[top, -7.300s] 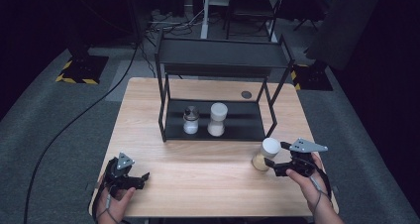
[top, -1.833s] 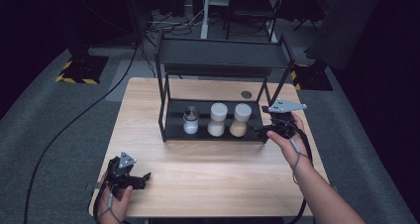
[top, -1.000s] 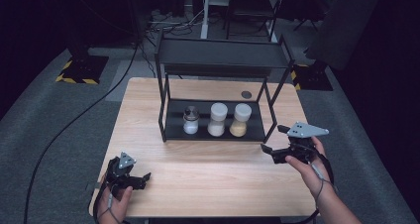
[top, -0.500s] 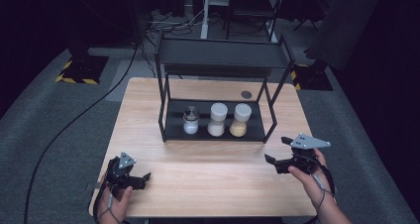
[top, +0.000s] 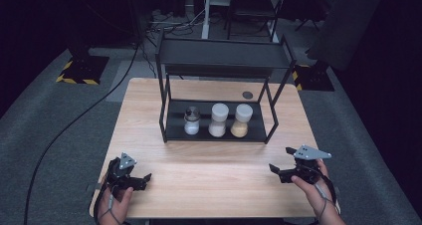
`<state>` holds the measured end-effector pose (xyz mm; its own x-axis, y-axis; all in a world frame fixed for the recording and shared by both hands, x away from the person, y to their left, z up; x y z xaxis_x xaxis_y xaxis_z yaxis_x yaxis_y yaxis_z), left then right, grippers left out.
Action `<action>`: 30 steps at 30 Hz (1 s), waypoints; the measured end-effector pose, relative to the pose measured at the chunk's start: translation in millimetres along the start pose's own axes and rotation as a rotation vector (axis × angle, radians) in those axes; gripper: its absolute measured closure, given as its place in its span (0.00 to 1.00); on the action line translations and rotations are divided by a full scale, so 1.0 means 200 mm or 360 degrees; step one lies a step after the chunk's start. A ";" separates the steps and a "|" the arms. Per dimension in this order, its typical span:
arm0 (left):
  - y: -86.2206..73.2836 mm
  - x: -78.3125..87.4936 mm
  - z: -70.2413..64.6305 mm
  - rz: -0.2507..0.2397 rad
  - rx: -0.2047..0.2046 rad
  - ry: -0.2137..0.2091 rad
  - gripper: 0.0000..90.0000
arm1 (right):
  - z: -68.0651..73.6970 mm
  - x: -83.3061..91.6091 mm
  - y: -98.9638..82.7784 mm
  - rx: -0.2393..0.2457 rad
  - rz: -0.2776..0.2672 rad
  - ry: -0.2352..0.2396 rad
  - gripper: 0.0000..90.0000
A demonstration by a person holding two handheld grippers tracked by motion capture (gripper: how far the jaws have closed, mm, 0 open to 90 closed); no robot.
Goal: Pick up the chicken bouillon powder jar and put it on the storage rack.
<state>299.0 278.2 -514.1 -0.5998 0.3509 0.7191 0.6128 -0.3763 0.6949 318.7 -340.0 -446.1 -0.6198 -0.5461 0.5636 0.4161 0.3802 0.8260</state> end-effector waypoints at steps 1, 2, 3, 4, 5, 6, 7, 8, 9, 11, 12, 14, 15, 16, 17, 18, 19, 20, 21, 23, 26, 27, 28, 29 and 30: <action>0.00 0.00 0.00 0.0000 0.0000 0.0000 0.00 | 0.00 0.00 -0.01 0.0001 0.0001 -0.0007 0.06; 0.00 0.00 0.00 0.0000 -0.0001 0.0000 0.00 | 0.00 -0.01 -0.02 0.0000 0.0005 -0.0015 0.05; 0.00 0.00 0.00 0.0000 -0.0001 0.0000 0.00 | 0.00 -0.01 -0.04 0.0002 0.0009 -0.0016 0.05; 0.00 0.00 0.00 0.0000 -0.0001 0.0000 0.00 | -0.01 -0.01 -0.05 0.0003 0.0017 -0.0012 0.05; 0.00 0.00 0.00 0.0000 0.0000 0.0000 0.00 | -0.01 -0.02 -0.06 0.0004 0.0021 -0.0009 0.05; 0.00 0.00 0.00 0.0000 -0.0001 0.0000 0.00 | -0.01 -0.02 -0.07 0.0003 0.0027 -0.0007 0.05; 0.00 0.00 0.00 -0.0001 0.0000 0.0000 0.00 | -0.01 -0.03 -0.08 0.0000 0.0030 -0.0006 0.05; 0.00 0.00 0.00 0.0000 0.0000 0.0000 0.00 | -0.01 -0.03 -0.09 -0.0004 0.0033 -0.0003 0.05; 0.00 0.00 0.00 0.0000 0.0000 0.0000 0.00 | -0.02 -0.04 -0.10 -0.0009 0.0038 0.0000 0.05; 0.00 0.00 0.00 0.0000 -0.0001 0.0000 0.00 | -0.02 -0.05 -0.13 -0.0013 0.0051 -0.0003 0.05; 0.00 0.00 0.00 -0.0001 -0.0001 -0.0001 0.00 | -0.02 -0.05 -0.14 -0.0014 0.0059 -0.0005 0.05; 0.00 0.00 0.00 0.0000 -0.0001 -0.0001 0.00 | -0.03 -0.06 -0.16 -0.0025 0.0074 -0.0005 0.05; 0.00 0.00 0.00 0.0000 -0.0001 -0.0001 0.00 | -0.03 -0.06 -0.17 -0.0033 0.0080 -0.0004 0.05; 0.00 0.00 0.00 -0.0001 -0.0001 -0.0001 0.00 | -0.04 -0.07 -0.18 -0.0045 0.0085 -0.0005 0.05; 0.00 0.00 0.00 -0.0001 -0.0001 -0.0001 0.00 | -0.04 -0.07 -0.19 -0.0053 0.0086 -0.0007 0.05; 0.00 0.00 0.00 -0.0001 -0.0001 -0.0001 0.00 | -0.04 -0.07 -0.19 -0.0057 0.0087 -0.0010 0.05; 0.00 0.00 0.00 -0.0001 -0.0001 -0.0001 0.00 | -0.04 -0.07 -0.20 -0.0063 0.0091 -0.0010 0.05; 0.00 0.00 0.00 0.0000 -0.0001 -0.0001 0.00 | -0.04 -0.08 -0.20 -0.0062 0.0092 -0.0011 0.05; 0.00 0.00 0.00 0.0000 -0.0001 -0.0001 0.00 | -0.04 -0.08 -0.21 -0.0065 0.0097 -0.0010 0.05; 0.00 0.00 0.00 0.0000 -0.0001 -0.0001 0.00 | -0.04 -0.09 -0.22 -0.0068 0.0103 -0.0010 0.05; 0.00 0.00 0.00 0.0000 -0.0002 -0.0002 0.00 | -0.04 -0.10 -0.24 -0.0081 0.0116 -0.0013 0.05; 0.00 0.00 0.00 0.0000 -0.0002 -0.0002 0.00 | -0.04 -0.10 -0.25 -0.0081 0.0118 -0.0014 0.05; 0.00 0.00 0.00 0.0000 -0.0002 -0.0002 0.00 | -0.04 -0.10 -0.25 -0.0083 0.0121 -0.0015 0.05; 0.00 0.00 0.00 0.0000 -0.0002 -0.0002 0.00 | -0.04 -0.10 -0.26 -0.0084 0.0125 -0.0017 0.05; 0.00 0.00 0.00 0.0000 -0.0002 -0.0002 0.00 | -0.04 -0.11 -0.26 -0.0083 0.0128 -0.0017 0.05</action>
<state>298.9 278.3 -514.1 -0.5994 0.3520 0.7189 0.6120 -0.3772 0.6951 315.5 -353.8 -501.0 -0.5899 -0.5071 0.6284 0.4987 0.3832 0.7774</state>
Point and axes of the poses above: each handheld gripper's, and its own axes: x roughly backward along the jaws, y roughly out of its top, z roughly to its left, the point moved 9 cm from there along -x, roughly forward along the jaws, and after that the axes turned 2 degrees about -x, right-handed, at the moved point
